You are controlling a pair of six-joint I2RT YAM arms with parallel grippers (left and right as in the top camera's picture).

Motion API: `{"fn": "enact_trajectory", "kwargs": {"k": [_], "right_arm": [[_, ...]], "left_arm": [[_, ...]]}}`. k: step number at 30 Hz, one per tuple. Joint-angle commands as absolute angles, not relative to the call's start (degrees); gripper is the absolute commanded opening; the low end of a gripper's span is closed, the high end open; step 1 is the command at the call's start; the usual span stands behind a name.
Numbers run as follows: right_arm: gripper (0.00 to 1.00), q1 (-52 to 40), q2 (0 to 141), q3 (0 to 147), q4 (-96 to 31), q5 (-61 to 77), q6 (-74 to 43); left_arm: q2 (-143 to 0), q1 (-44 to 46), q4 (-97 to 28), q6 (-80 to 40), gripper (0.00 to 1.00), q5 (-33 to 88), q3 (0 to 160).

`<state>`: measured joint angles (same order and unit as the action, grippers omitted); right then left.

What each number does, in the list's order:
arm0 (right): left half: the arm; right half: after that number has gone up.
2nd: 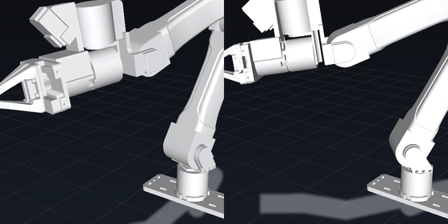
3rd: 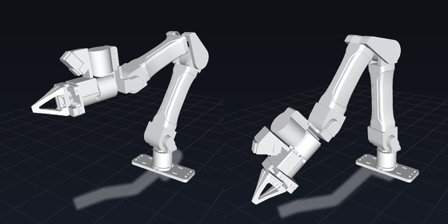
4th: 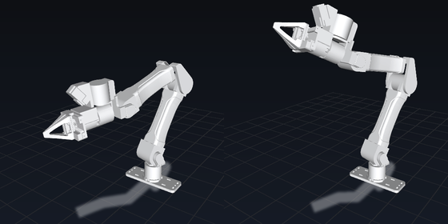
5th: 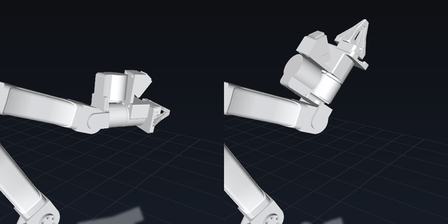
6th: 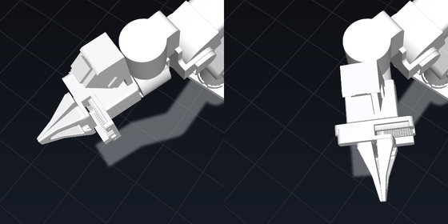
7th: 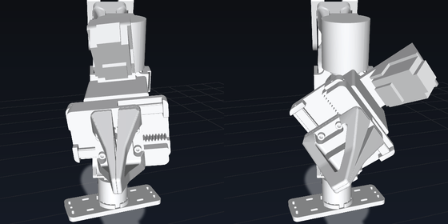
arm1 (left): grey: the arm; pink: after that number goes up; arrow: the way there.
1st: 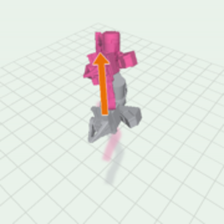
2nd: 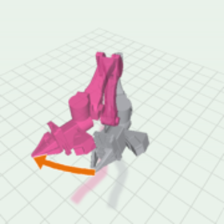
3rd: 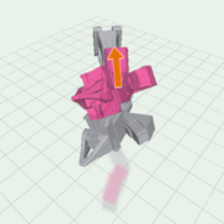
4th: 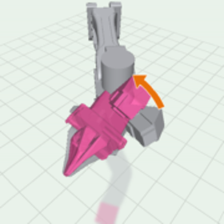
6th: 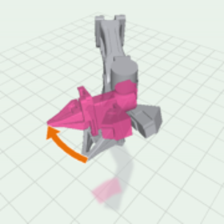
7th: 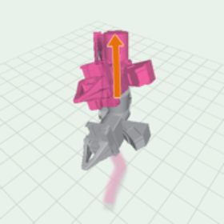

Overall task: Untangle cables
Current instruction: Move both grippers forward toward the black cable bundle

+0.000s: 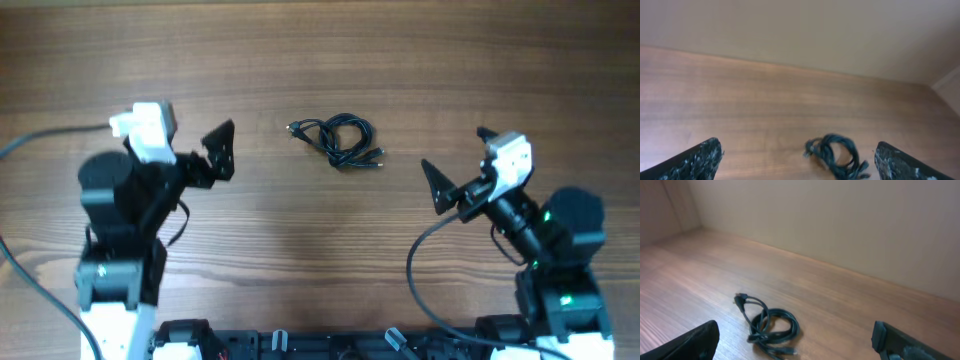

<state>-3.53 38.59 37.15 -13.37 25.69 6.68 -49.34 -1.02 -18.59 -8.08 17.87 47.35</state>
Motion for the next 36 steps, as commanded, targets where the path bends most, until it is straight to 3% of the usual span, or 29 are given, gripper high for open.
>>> {"fn": "enact_trajectory", "kwargs": {"k": [1,6,10,14,18,20,21,24,26,36], "right_arm": [[1.00,-3.7,46.1,49.6,-22.9,28.6,8.3],[1.00,-3.7,61.7,70.4,-44.7,30.5,10.3],[1.00,-3.7,66.4,71.8,-44.6,31.0,9.9],[1.00,-3.7,69.5,71.8,-44.2,31.7,-11.5],[0.99,-3.7,71.1,71.8,-45.6,33.0,-12.2],[0.99,-3.7,71.9,71.8,-47.2,32.9,-12.2],[0.99,-3.7,72.4,71.8,-47.7,32.9,-12.2],[0.99,-3.7,73.0,71.8,-48.0,30.8,-15.4],[0.99,-3.7,73.0,71.8,-48.1,27.0,-18.5],[0.99,-3.7,73.0,71.8,-49.4,20.3,-18.4]], "left_arm": [[-58.8,3.0,-23.4,-8.3,1.00,18.5,59.0],[-70.7,10.8,-22.9,-7.8,1.00,19.6,67.1],[-77.1,15.6,-18.8,-9.9,1.00,38.8,67.1],[-80.7,18.1,-20.6,-9.9,1.00,40.8,67.1],[-80.7,18.6,-22.1,-9.8,1.00,43.5,67.1],[-80.9,18.3,-22.0,-9.9,0.71,37.1,67.1],[-81.3,18.5,-22.9,-12.7,0.65,30.8,67.1],[-83.7,18.5,-26.8,-31.2,0.63,12.2,67.1],[-86.2,19.4,-26.5,-35.4,0.58,8.0,67.1],[-100.1,29.8,-24.7,-44.8,0.53,3.7,67.1]]}}
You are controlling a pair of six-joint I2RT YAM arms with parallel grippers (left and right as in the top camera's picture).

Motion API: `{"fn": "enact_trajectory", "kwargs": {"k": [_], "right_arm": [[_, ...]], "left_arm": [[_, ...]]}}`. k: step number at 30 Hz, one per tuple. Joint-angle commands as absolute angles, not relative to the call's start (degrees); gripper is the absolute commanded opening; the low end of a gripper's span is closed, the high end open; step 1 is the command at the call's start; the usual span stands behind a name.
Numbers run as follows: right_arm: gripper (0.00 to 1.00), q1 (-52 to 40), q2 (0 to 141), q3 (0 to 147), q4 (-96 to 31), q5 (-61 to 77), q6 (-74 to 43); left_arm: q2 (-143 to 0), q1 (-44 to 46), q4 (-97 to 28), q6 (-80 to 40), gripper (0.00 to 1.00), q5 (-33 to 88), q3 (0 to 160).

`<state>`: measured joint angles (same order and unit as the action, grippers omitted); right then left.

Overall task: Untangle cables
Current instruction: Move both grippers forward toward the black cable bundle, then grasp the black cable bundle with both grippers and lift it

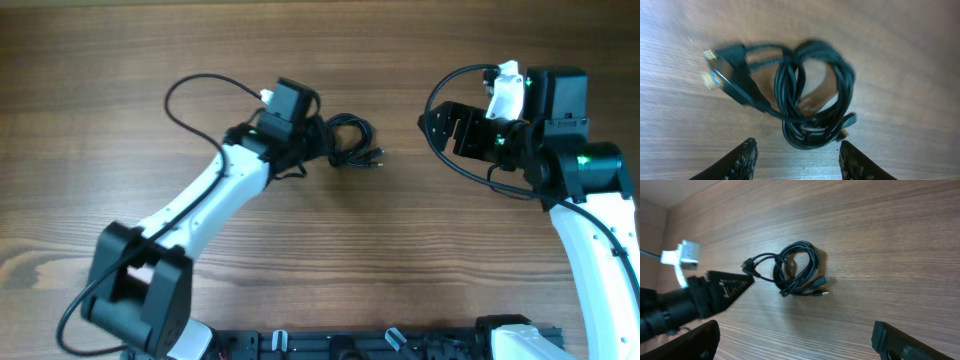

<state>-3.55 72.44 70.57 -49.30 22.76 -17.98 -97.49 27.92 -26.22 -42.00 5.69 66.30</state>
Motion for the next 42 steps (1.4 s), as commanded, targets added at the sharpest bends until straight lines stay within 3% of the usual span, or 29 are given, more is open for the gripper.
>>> {"fn": "enact_trajectory", "kwargs": {"k": [1,5,17,20,25,29,35,41,42], "right_arm": [[0.99,-3.7,73.0,71.8,-49.4,20.3,-18.4],[0.99,-3.7,73.2,71.7,-49.8,19.3,-18.4],[0.99,-3.8,76.9,71.7,-50.3,19.3,-18.2],[0.99,-3.8,76.9,71.7,-50.3,19.3,-18.2],[0.99,-3.8,76.9,71.7,-50.2,19.3,-18.7],[0.99,-5.4,76.9,71.7,-49.1,20.7,-21.5],[0.84,-16.6,77.2,71.7,-40.2,19.3,-38.5],[0.74,-21.9,77.5,71.7,-34.9,16.4,-44.1],[0.69,-23.1,78.0,71.7,-33.6,15.7,-44.1]], "left_arm": [[-101.1,30.6,-24.2,-46.3,0.52,2.8,67.1],[-103.6,31.4,-23.1,-54.9,0.48,-2.5,67.1],[-111.4,31.4,-13.7,-54.9,0.36,-2.7,67.1],[-113.5,31.4,-13.5,-54.9,0.29,-2.7,67.1],[-113.4,31.4,-12.1,-54.9,0.04,-0.6,67.1],[-108.0,29.8,-11.3,-54.9,0.04,0.4,67.2],[-92.1,26.5,-11.2,-56.3,0.04,0.3,67.2],[-90.0,26.4,-16.9,-69.8,0.04,0.6,67.1],[-90.0,26.6,-18.1,-73.8,0.04,0.8,67.1]]}}
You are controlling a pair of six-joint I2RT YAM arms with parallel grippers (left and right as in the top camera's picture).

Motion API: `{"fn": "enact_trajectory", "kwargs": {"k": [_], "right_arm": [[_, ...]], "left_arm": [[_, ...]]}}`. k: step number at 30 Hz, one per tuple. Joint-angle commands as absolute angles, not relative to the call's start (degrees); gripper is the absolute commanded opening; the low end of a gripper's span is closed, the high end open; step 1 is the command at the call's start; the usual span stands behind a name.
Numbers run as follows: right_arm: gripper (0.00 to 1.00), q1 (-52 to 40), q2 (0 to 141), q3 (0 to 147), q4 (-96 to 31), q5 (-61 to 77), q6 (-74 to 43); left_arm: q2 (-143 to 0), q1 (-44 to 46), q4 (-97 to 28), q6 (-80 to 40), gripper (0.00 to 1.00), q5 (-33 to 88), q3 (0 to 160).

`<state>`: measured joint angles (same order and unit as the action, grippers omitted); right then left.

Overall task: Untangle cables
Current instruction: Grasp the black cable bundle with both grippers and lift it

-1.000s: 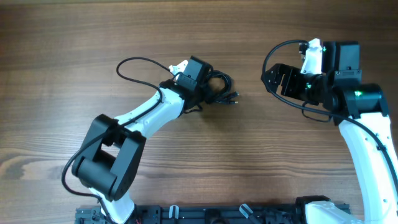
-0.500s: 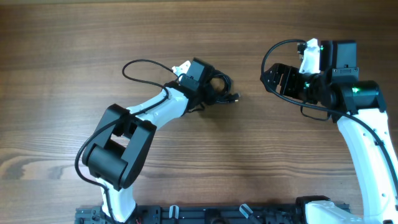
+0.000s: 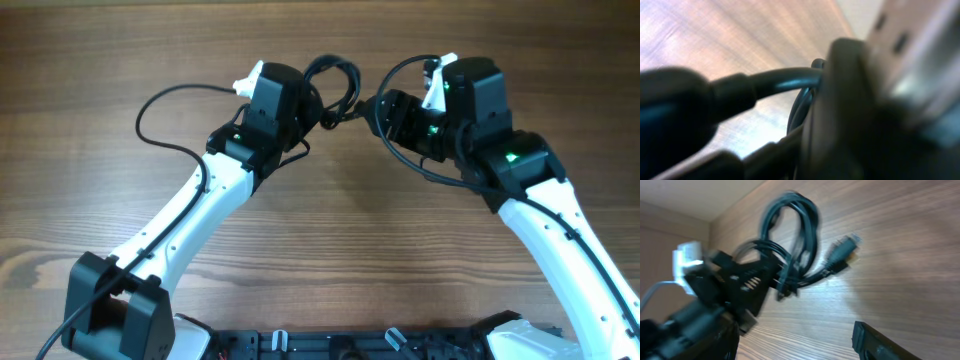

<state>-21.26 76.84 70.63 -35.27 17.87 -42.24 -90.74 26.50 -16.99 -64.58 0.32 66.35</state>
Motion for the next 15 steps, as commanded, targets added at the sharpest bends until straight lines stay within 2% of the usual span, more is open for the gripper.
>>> {"fn": "enact_trajectory", "kwargs": {"k": [1,3,6,15], "right_arm": [[0.64,-23.9,78.9,71.7,-33.3,14.8,-45.3],[0.59,-24.9,80.8,71.7,-32.9,14.6,-46.0],[0.57,-25.5,84.9,71.7,-31.7,15.0,-46.7],[0.49,-25.6,86.2,71.7,-27.4,14.4,-46.5]], "left_arm": [[-90.0,26.6,-18.2,-76.2,0.04,2.3,67.2],[-90.0,26.6,-18.1,-79.5,0.04,5.6,67.1],[-90.0,26.6,-18.1,-80.2,0.04,9.0,67.1],[-90.0,28.4,-19.6,-80.2,0.04,9.6,67.1]]}}
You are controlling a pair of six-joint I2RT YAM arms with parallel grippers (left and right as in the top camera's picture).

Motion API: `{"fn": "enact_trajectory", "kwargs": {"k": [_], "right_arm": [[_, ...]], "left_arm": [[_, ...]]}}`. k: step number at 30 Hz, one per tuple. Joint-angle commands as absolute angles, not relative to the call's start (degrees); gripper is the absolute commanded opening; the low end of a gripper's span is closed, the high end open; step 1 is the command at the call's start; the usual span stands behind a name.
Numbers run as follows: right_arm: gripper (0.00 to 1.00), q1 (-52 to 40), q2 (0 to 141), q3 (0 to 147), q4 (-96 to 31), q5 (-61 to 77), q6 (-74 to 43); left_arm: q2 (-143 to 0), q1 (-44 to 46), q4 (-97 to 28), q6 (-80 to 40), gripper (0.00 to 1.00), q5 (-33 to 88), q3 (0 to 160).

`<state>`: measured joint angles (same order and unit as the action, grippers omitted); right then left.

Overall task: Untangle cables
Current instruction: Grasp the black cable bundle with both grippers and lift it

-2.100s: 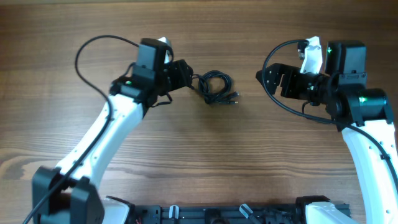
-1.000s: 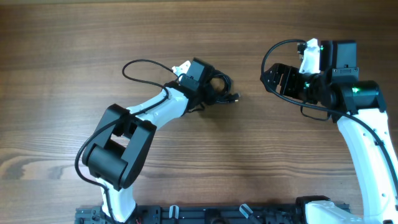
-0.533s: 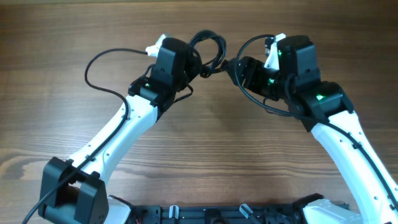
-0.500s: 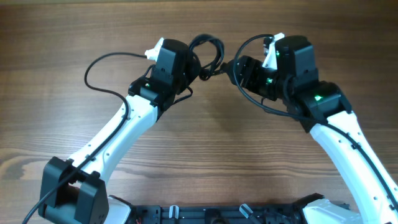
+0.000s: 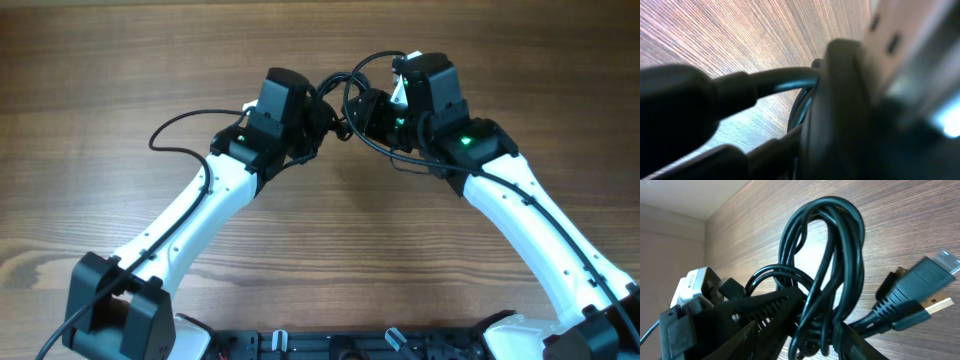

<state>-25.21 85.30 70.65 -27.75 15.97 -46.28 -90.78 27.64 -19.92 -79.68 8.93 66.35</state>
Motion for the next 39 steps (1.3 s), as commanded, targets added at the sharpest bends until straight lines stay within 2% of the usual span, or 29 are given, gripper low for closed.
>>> {"fn": "enact_trajectory", "kwargs": {"k": [1,15,19,21,22,26,30,33,36,39], "right_arm": [[0.49,-25.6,86.5,71.7,-27.5,14.4,-46.5],[0.40,-25.6,92.9,71.7,-28.1,14.6,-46.5],[0.24,-25.6,93.4,71.7,-28.3,15.2,-46.6],[0.08,-25.5,93.4,71.7,-28.3,16.4,-46.5],[0.04,-25.5,93.4,71.7,-28.3,16.9,-46.5],[0.04,-25.5,89.4,71.7,-30.7,21.3,-39.5],[0.04,-25.5,82.4,71.7,-38.2,17.0,-34.0],[0.04,-25.5,81.5,71.7,-45.4,10.2,-31.0],[0.04,-25.5,81.5,71.7,-45.9,8.7,-29.8],[0.04,-25.5,82.2,71.7,-45.0,8.5,-30.0]], "left_arm": [[-90.0,28.5,-19.6,-80.2,0.04,9.6,67.1],[-90.0,28.5,-19.6,-83.4,0.04,11.1,67.1],[-90.0,28.5,-18.9,-83.4,0.04,11.1,67.1],[-90.0,28.5,-18.7,-84.1,0.04,11.1,67.1],[-90.0,28.4,-18.7,-84.7,0.04,11.1,67.1],[-90.0,24.0,-17.5,-84.7,0.04,11.1,67.1],[-90.0,18.6,-17.7,-84.4,0.04,12.4,67.1],[-90.0,15.5,-17.8,-84.2,0.04,18.8,67.1],[-90.0,13.8,-17.8,-81.5,0.04,25.0,67.1],[-90.0,12.5,-15.2,-72.2,0.04,34.2,67.1]]}}
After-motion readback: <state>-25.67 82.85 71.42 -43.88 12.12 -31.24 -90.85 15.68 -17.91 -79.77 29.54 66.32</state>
